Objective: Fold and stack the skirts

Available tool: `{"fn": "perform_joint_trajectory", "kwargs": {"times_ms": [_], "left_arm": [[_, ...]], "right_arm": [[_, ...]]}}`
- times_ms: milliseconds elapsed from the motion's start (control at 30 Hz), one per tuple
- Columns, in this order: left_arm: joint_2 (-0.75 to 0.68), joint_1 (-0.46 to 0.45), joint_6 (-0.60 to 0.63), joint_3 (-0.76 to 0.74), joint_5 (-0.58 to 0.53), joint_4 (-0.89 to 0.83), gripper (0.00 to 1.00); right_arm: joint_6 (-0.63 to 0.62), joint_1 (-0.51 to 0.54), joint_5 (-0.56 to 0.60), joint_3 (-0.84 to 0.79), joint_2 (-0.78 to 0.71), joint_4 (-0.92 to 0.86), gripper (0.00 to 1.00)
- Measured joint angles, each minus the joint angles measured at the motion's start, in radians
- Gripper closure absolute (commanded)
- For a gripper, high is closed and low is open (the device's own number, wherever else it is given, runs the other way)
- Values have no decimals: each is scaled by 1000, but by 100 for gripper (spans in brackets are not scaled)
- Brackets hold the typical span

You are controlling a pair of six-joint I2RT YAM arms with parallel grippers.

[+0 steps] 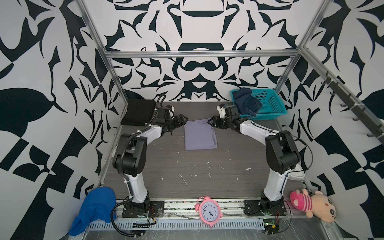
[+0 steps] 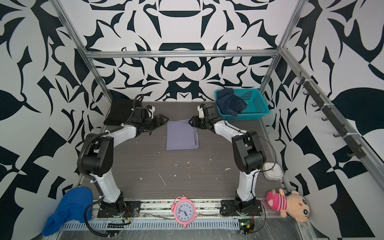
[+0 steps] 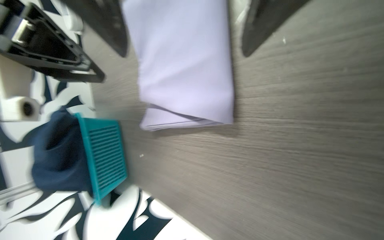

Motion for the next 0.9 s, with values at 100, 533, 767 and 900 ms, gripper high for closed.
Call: {"fn": "perform_joint_trajectory", "kwargs": {"times_ms": [100, 533, 767, 900], "left_arm": [[-81, -3, -3, -84, -7, 3, 0], [-11, -80, -16, -252, -10, 41, 10], [74, -106, -49, -235, 34, 196, 24], [121, -112, -73, -222, 51, 253, 42]], "right_arm": [[-8, -5, 11, -53, -34, -3, 30], [-32, -28, -35, -156, 52, -51, 29], [-47, -24, -90, -155, 86, -16, 42], [-40, -24, -111, -161, 98, 19, 47]]}}
